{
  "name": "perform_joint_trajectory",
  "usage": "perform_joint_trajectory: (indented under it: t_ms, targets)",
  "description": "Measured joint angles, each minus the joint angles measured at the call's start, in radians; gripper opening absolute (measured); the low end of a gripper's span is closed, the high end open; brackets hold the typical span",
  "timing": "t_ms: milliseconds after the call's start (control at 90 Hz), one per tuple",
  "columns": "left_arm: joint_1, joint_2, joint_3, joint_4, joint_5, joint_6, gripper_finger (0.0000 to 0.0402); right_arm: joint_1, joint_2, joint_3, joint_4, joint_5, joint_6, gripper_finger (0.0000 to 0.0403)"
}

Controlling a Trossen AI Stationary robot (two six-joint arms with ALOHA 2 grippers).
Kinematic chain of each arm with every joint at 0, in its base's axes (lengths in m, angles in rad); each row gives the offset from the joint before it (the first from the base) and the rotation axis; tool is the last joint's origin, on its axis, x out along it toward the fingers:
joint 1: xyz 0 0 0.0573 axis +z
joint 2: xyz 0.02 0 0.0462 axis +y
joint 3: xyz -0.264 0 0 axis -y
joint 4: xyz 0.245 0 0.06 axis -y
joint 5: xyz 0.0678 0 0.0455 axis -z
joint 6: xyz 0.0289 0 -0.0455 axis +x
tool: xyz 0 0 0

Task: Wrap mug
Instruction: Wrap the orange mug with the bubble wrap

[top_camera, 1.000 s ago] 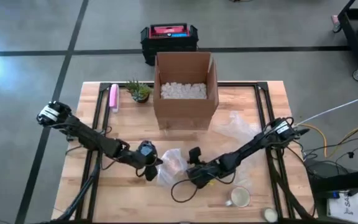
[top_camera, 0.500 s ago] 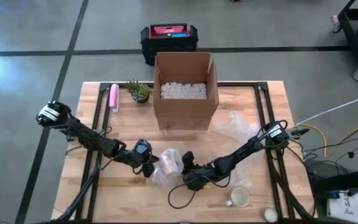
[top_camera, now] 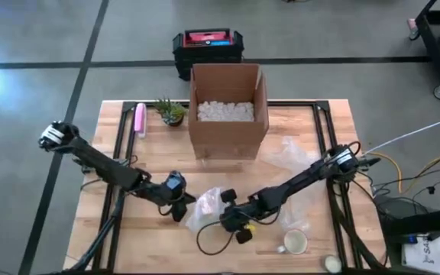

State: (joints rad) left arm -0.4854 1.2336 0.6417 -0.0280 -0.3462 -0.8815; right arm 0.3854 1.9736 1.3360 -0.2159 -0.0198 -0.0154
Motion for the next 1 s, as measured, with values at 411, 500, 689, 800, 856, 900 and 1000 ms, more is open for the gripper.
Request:
perform_joint_trajectory:
  t_ms: [411, 500, 689, 800, 856, 900, 1000]
  targets:
    - [-0.048, -0.016, 0.104, -0.022, -0.007, 0.095, 0.0, -0.065, -0.036, 0.018, 0.032, -0.437, 0.131, 0.0009]
    - [-0.048, -0.014, 0.104, -0.021, -0.006, 0.094, 0.0, -0.082, -0.035, 0.017, 0.034, -0.571, 0.138, 0.0009]
    - [-0.048, -0.014, 0.102, -0.02, -0.003, 0.092, 0.0, -0.134, -0.031, 0.017, 0.05, -0.634, 0.127, 0.0008]
    - [-0.048, -0.014, 0.102, -0.021, -0.003, 0.091, 0.0, -0.171, -0.01, 0.017, 0.06, -0.648, 0.122, 0.0008]
    - [-0.048, -0.014, 0.102, -0.019, -0.003, 0.091, 0.0, -0.187, 0.006, 0.017, 0.082, -0.688, 0.122, 0.0008]
    - [-0.048, -0.014, 0.102, -0.02, -0.003, 0.091, 0.0, -0.199, 0.022, 0.017, 0.107, -0.719, 0.122, 0.0008]
    - [-0.048, -0.014, 0.102, -0.02, -0.003, 0.091, 0.0, -0.22, 0.062, 0.017, 0.192, -0.765, 0.131, 0.0008]
